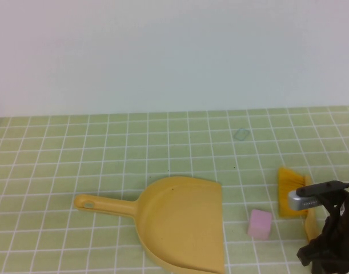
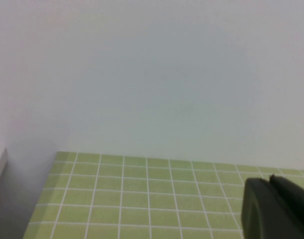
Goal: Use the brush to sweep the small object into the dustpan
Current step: Pick up the broom from the table, then hand over the broom, then pick up the dustpan from the table
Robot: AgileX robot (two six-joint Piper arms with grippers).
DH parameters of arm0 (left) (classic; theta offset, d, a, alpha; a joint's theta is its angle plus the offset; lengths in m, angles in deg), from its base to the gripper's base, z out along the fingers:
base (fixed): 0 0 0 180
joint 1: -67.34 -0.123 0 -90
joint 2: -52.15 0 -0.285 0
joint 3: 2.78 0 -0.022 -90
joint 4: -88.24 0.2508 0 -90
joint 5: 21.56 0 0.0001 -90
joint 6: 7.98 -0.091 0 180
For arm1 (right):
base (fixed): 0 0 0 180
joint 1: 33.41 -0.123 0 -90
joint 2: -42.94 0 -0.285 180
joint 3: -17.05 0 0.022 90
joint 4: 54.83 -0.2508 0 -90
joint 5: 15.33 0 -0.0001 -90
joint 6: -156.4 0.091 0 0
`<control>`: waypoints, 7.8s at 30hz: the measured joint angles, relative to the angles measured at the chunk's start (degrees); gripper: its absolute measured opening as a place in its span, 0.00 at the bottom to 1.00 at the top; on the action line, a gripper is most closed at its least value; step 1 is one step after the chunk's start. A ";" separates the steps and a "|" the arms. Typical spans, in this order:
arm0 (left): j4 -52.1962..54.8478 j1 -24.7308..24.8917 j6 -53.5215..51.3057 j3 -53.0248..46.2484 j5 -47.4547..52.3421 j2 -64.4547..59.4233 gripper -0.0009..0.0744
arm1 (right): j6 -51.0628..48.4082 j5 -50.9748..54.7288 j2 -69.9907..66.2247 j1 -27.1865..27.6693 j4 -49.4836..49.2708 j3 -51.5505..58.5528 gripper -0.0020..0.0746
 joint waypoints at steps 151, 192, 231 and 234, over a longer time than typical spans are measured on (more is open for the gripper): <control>-81.57 0.10 -20.45 0.10 32.80 0.00 0.21 | -53.13 32.12 8.77 -33.87 -75.52 -20.33 0.56; -51.40 0.10 -17.02 13.97 32.66 -1.50 0.62 | -43.38 26.51 10.80 -14.64 -56.10 -31.30 0.02; -24.00 3.71 -87.33 38.26 31.09 -68.15 0.53 | -5.79 10.02 15.56 -10.22 0.94 -7.53 0.02; -21.39 6.05 -86.89 38.26 27.11 -72.25 0.53 | -4.35 9.77 15.56 -10.22 1.33 -7.31 0.02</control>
